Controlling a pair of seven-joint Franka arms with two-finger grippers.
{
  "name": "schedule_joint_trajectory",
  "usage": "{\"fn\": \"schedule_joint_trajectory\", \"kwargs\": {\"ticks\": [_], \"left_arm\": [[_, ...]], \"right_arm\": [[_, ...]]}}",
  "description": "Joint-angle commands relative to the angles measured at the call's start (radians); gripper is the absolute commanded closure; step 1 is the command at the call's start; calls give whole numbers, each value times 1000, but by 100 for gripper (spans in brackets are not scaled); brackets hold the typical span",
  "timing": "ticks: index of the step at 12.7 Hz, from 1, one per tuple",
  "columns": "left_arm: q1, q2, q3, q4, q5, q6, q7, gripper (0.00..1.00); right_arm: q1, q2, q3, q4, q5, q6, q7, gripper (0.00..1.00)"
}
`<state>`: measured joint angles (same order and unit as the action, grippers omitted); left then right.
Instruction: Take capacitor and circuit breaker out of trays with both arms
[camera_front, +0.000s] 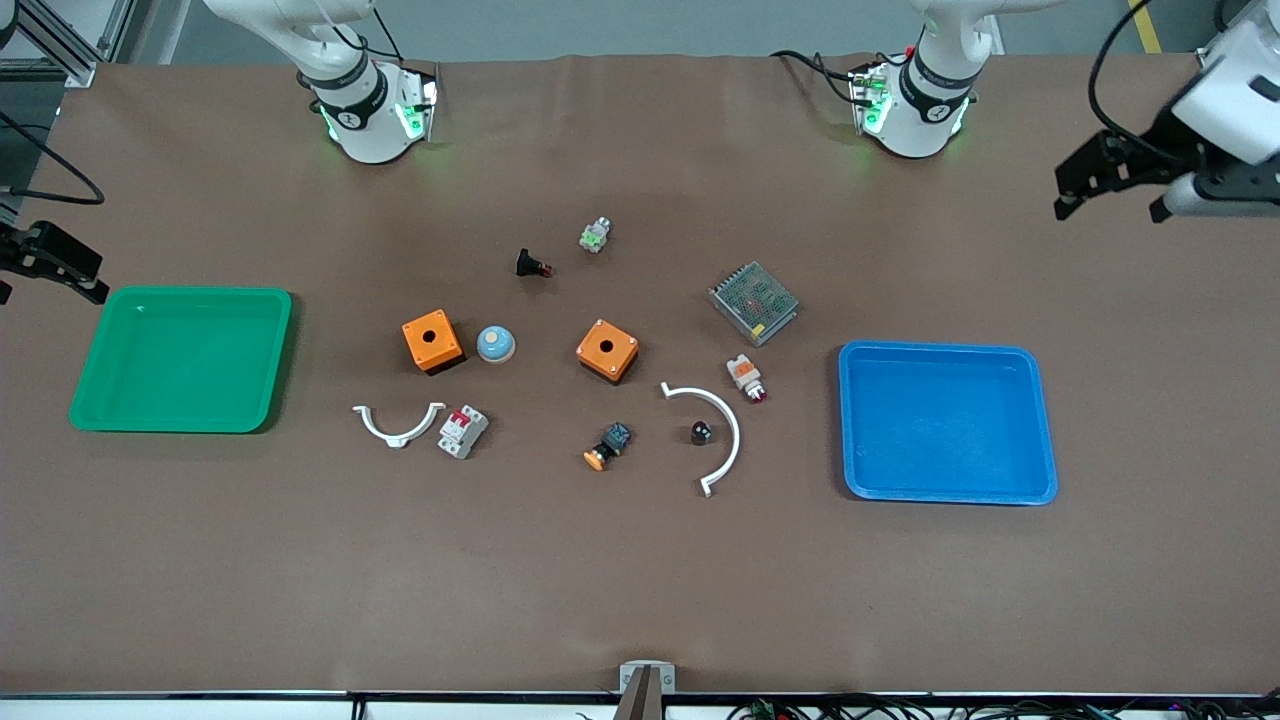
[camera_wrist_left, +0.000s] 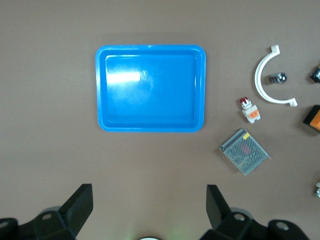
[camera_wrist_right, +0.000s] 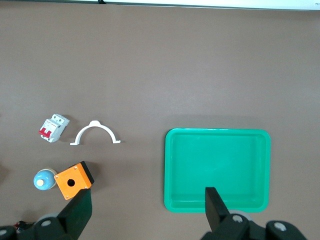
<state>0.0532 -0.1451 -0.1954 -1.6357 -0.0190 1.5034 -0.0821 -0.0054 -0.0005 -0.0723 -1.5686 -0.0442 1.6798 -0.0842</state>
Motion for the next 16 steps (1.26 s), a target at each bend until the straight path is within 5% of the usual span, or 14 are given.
{"fn": "schedule_joint_trajectory", "kwargs": {"ticks": [1,16], "left_arm": [[-15,-50,13,-66,34,29,-2,0],[0,12,13,22,34,3,22,0]], "right_arm": [[-7,20,2,24,12,-12,15,0],[-4,30,3,21,14,-26,81,0]]}}
